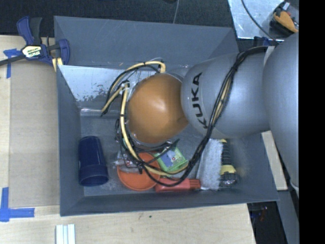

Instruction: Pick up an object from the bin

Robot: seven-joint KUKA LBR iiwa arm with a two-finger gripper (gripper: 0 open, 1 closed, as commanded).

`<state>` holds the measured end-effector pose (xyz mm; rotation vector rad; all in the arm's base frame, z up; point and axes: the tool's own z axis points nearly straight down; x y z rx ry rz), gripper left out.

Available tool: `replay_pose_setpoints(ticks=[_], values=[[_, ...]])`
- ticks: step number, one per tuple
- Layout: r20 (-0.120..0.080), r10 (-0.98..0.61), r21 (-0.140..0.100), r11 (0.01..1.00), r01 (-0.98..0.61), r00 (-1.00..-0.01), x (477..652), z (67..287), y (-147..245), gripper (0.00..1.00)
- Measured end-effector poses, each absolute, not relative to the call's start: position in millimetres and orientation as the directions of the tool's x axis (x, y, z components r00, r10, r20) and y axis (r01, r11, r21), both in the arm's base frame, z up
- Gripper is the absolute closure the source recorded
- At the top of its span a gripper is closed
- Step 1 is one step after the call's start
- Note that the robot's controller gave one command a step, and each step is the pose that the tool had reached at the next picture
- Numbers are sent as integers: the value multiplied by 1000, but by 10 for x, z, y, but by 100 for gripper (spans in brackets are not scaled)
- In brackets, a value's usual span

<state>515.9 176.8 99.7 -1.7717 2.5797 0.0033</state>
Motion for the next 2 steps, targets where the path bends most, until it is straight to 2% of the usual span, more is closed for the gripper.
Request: replay_pose_setpoints(ticks=[1, 2], values=[[-13, -933, -6, 361, -933, -361, 5162, 1081, 1770, 100], [-7, -932, 3, 361, -932, -361, 5136, 1364, 1768, 100]])
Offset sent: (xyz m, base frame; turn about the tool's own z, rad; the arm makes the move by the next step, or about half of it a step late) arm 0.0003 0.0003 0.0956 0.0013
